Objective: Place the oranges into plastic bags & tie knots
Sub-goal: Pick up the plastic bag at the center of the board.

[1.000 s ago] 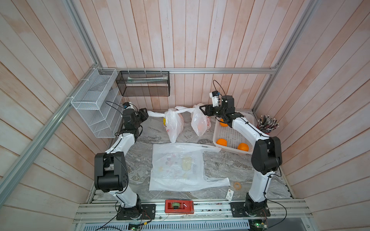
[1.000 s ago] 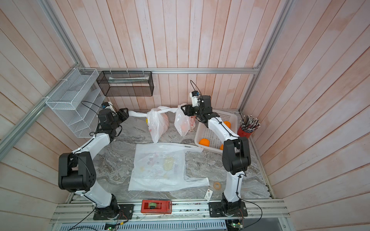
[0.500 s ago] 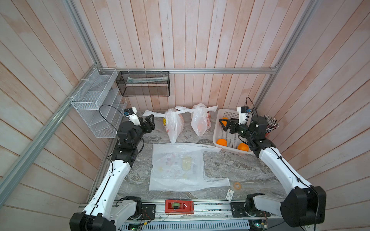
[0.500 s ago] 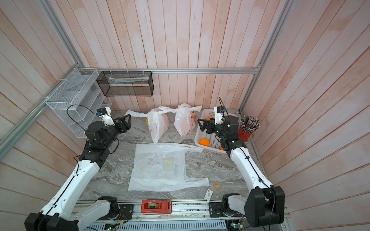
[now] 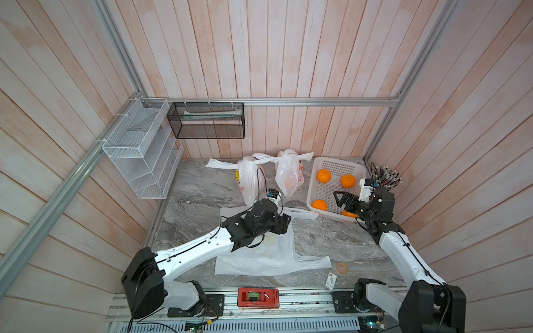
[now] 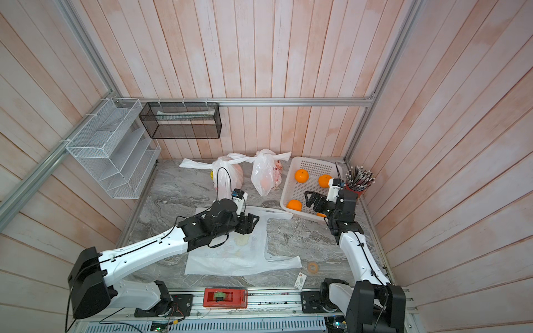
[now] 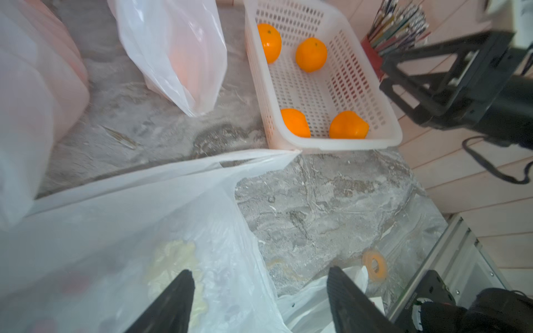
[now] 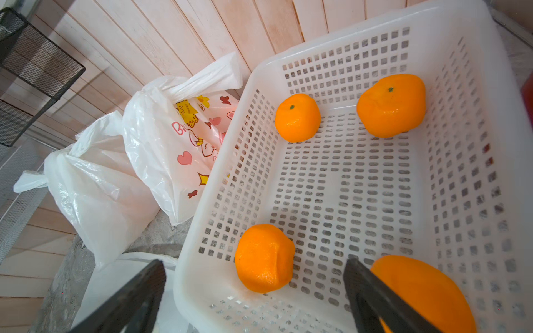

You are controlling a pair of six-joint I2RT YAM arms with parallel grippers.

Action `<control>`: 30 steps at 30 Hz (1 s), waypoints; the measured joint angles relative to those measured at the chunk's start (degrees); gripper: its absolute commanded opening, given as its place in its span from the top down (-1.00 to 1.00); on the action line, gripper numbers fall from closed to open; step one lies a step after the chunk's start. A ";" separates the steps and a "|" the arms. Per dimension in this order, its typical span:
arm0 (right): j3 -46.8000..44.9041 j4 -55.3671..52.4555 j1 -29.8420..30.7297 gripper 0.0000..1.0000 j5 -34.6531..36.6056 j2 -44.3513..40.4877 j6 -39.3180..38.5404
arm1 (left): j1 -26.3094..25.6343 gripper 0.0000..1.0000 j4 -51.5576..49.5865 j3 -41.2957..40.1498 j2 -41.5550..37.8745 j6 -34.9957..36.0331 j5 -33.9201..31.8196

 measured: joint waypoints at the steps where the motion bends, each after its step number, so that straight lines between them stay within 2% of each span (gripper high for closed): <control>1: -0.15 -0.02 -0.09 -0.97 0.15 -0.15 0.00 | -1.33 -0.49 -0.70 0.87 2.08 -0.98 -0.33; 6: -0.59 -0.04 -0.46 -0.97 1.03 -1.22 -0.04 | -4.66 -0.50 -3.30 3.30 10.14 -3.93 -0.42; 15: -2.32 -0.44 -1.29 -0.97 1.81 -2.27 -0.63 | -5.05 -0.47 -8.31 9.90 24.26 -5.05 -0.44; 22: -2.93 -1.05 -1.68 -0.97 2.16 -3.21 -1.33 | -5.05 -0.19 -10.78 11.91 29.49 -5.18 -1.27; 30: -3.17 -1.27 -1.79 -0.97 2.58 -3.67 -1.40 | -4.52 0.21 -9.92 11.41 29.66 -5.70 -1.38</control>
